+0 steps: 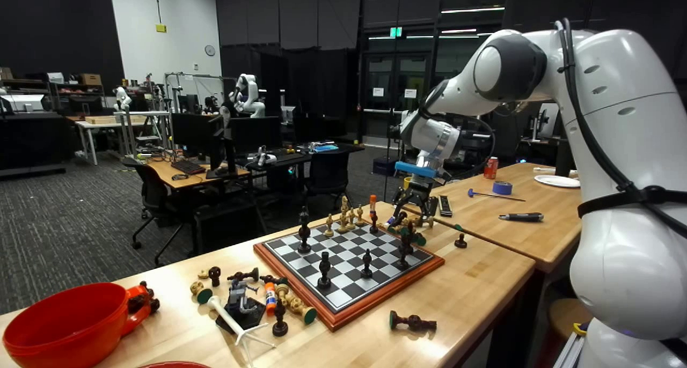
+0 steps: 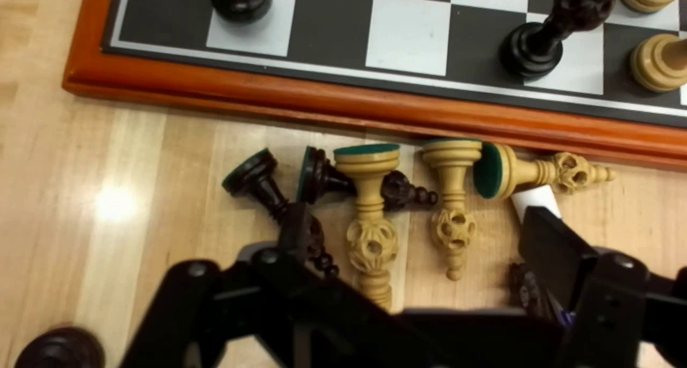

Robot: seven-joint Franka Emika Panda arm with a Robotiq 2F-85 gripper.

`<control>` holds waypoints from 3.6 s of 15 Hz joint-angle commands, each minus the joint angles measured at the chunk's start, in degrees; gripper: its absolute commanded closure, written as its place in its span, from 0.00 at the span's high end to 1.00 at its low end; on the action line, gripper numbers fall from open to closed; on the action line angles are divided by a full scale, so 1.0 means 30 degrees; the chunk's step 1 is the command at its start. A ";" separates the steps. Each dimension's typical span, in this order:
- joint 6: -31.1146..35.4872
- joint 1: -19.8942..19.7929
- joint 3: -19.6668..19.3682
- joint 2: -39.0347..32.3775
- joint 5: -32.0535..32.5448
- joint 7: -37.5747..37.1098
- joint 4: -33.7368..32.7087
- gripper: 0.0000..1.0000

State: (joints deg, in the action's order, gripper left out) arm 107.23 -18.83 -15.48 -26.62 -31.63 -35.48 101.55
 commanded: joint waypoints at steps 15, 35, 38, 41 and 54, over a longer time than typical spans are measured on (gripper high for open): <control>0.3705 0.0594 -0.1013 0.1393 0.3199 -0.1925 0.0072 1.00; 0.7466 0.1680 -0.1166 0.0906 0.7539 -0.8242 0.1711 1.00; 0.7875 0.1673 -0.0985 0.0657 0.7407 -0.8068 0.1846 1.00; 0.8029 0.1643 -0.0805 0.0426 0.7270 -0.7974 0.1786 1.00; 0.8315 0.1528 -0.0663 0.1215 0.7112 -0.7416 0.2000 0.11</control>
State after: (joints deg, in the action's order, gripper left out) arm 130.84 -14.36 -17.28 -26.22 -10.26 -58.80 105.74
